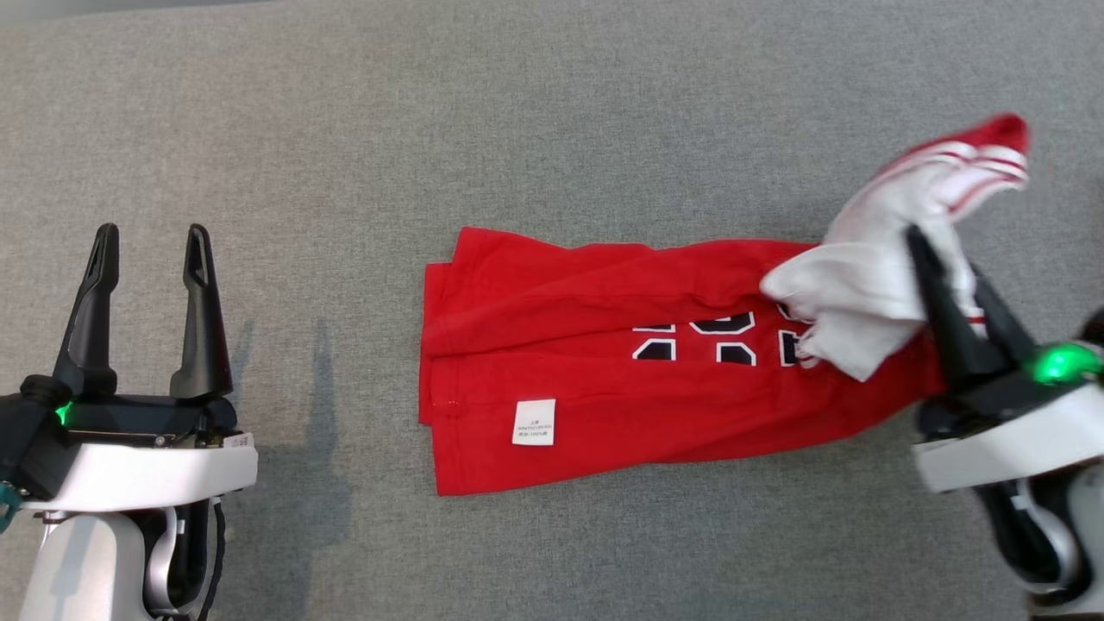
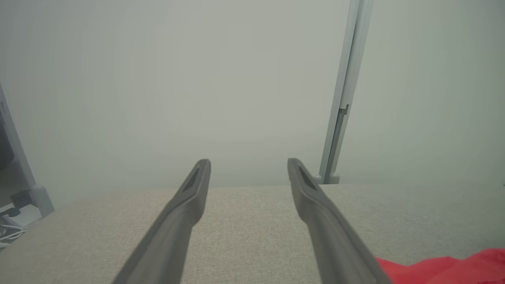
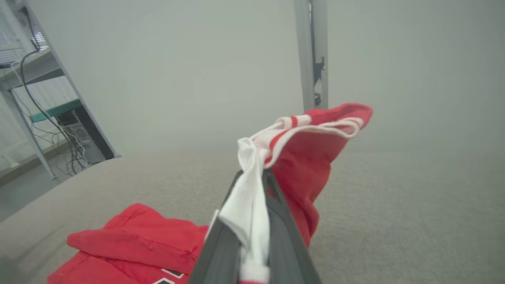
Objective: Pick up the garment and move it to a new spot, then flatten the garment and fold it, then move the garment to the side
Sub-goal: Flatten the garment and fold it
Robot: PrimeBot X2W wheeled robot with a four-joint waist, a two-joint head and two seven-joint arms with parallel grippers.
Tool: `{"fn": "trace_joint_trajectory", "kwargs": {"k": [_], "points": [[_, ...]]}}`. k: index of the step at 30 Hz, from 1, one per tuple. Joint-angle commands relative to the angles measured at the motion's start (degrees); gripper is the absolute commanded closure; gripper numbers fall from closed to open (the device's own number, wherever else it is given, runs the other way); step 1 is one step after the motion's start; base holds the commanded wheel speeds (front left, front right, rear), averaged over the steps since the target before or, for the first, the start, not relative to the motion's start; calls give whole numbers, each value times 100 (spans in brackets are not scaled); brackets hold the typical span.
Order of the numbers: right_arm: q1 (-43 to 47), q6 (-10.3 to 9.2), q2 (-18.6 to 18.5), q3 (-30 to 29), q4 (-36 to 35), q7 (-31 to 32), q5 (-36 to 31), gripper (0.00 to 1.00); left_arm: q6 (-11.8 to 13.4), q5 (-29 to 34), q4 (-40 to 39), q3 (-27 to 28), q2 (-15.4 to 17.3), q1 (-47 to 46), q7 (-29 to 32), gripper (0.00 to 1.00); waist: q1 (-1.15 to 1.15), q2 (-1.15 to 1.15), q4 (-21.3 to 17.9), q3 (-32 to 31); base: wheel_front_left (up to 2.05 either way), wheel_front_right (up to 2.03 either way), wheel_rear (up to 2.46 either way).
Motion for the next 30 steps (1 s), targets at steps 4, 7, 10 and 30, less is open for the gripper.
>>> {"fn": "trace_joint_trajectory", "kwargs": {"k": [4, 7, 10, 30], "points": [[-243, -1, 467, 519, -528, 446, -127, 100, -52, 51, 12, -5, -13, -104, -16, 0, 0, 0, 62, 3, 0, 0, 0], [-425, -1, 1000, 920, -415, 598, -144, 100, -82, 53, 36, -17, -51, -148, -17, 0, 0, 0, 121, 29, 0, 0, 0], [-639, -1, 1388, 1437, 0, 610, -115, 100, -109, 52, 76, -49, -116, -185, -17, 0, 0, 0, 216, 68, 0, 0, 0], [-1883, -1, 1689, 3261, 2152, -673, 1384, 0, -309, 216, 330, -71, -327, -371, -17, 0, 0, 0, 412, 202, 0, 0, 0]]}}
